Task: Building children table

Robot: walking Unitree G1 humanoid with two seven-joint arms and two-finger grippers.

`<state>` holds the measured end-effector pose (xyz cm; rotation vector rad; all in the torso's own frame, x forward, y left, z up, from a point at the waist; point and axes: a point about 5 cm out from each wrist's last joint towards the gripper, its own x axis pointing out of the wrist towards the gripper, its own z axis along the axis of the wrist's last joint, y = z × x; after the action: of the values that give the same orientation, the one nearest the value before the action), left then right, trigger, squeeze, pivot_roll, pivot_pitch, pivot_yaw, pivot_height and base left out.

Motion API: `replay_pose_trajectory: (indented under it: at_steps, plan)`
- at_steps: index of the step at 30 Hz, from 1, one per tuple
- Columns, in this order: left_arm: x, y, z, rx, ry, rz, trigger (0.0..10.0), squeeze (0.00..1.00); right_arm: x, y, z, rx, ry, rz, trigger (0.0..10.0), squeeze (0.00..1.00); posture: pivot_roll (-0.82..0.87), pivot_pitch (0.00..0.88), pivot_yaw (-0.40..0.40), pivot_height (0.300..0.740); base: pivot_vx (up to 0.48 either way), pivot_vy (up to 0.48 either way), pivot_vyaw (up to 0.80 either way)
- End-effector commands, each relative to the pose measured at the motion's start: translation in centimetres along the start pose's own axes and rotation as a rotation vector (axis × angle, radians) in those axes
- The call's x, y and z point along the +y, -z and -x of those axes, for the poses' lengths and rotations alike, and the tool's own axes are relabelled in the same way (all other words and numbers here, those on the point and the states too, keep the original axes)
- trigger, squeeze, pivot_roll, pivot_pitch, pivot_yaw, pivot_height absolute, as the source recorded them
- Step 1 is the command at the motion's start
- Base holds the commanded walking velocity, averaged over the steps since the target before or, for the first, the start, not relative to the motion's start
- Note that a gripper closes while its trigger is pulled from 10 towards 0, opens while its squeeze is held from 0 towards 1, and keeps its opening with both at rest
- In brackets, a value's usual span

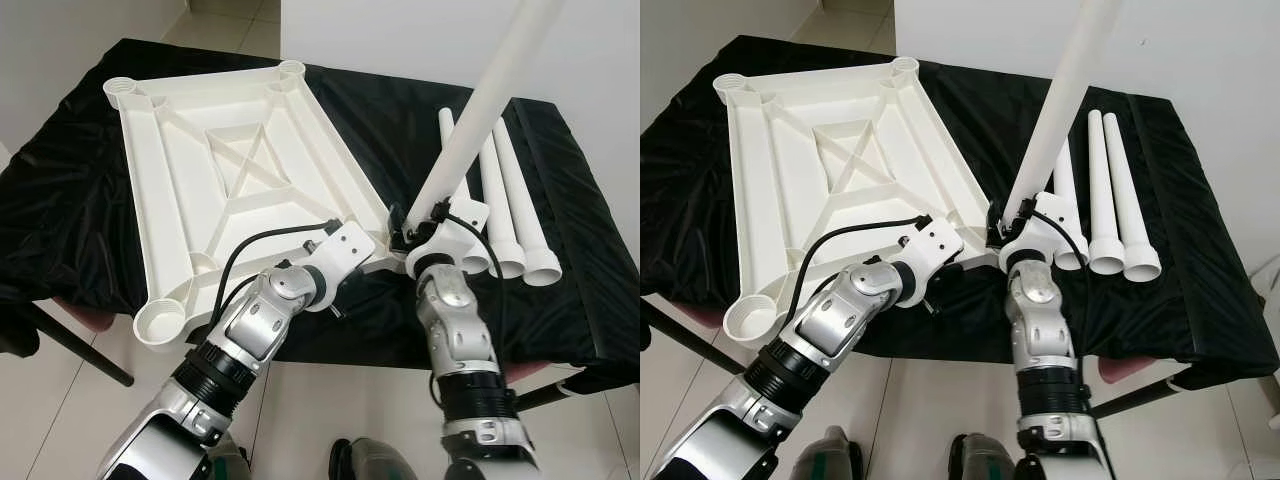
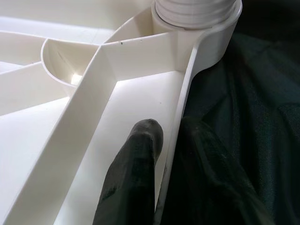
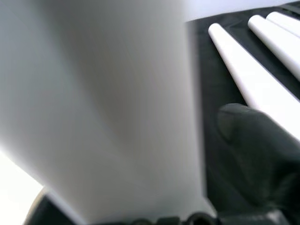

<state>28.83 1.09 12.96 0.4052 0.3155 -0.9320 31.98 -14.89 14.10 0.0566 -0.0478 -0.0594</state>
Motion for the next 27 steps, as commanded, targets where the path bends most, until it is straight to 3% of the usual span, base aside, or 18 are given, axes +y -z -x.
replay_pose_trajectory:
  at_steps: [1, 6, 7, 8, 11, 18, 24, 25, 26, 27]
  plan:
    - [-1.6, -0.5, -0.5, -0.021, 0.109, -0.021, 10.0, 0.00, -0.8, -0.9, -0.8, -0.024, -0.018, -0.008, 10.0, 1.00, -0.04, 0.009, -0.058, 0.740, 0.000, 0.000, 0.00]
    - [-1.5, -0.4, -0.4, -0.020, 0.108, -0.020, 10.0, 0.00, -1.4, -1.7, -1.9, -0.021, -0.162, -0.025, 10.0, 1.00, -0.04, 0.012, -0.057, 0.740, 0.000, 0.000, 0.00]
    - [-1.3, -0.4, -0.3, -0.019, 0.104, -0.021, 10.0, 0.00, -1.2, -1.6, -2.1, 0.013, -0.323, 0.033, 10.0, 0.00, -0.04, 0.018, -0.051, 0.740, 0.000, 0.000, 0.00]
    - [-1.3, -0.4, -0.3, -0.019, 0.104, -0.021, 10.0, 0.00, -1.2, -1.6, -2.1, 0.013, -0.323, 0.033, 10.0, 0.00, -0.04, 0.018, -0.051, 0.740, 0.000, 0.000, 0.00]
    - [-1.0, -0.5, -0.3, -0.019, 0.096, -0.020, 10.0, 0.00, -0.9, -1.4, -1.9, 0.034, -0.523, 0.101, 10.0, 0.00, -0.04, 0.016, -0.045, 0.740, 0.000, 0.000, 0.00]
    - [-1.2, -0.8, -0.4, -0.024, 0.109, -0.028, 10.0, 0.00, -0.8, -1.1, -2.6, 0.023, -0.647, 0.134, 10.0, 0.00, -0.05, 0.010, -0.033, 0.740, 0.000, 0.000, 0.00]
    - [-1.4, -0.6, -0.5, -0.021, 0.115, -0.027, 10.0, 0.00, -0.9, -0.5, -2.8, 0.071, -0.707, 0.082, 9.8, 0.00, -0.04, 0.010, -0.033, 0.740, 0.000, 0.000, 0.00]
    - [-1.3, -0.6, -0.5, -0.020, 0.114, -0.026, 10.0, 0.00, -1.0, -0.5, -2.9, 0.070, -0.722, 0.085, 4.1, 0.00, -0.04, 0.010, -0.032, 0.740, 0.000, 0.000, 0.00]
    - [-1.3, -0.6, -0.5, -0.020, 0.114, -0.026, 10.0, 0.00, -1.0, -0.5, -2.9, 0.070, -0.722, 0.085, 4.1, 0.00, -0.04, 0.010, -0.032, 0.740, 0.000, 0.000, 0.00]
    - [-1.3, -0.6, -0.5, -0.019, 0.114, -0.026, 10.0, 0.00, -1.0, -0.5, -2.9, 0.071, -0.730, 0.084, 2.8, 0.00, -0.04, 0.010, -0.032, 0.740, 0.000, 0.000, 0.00]
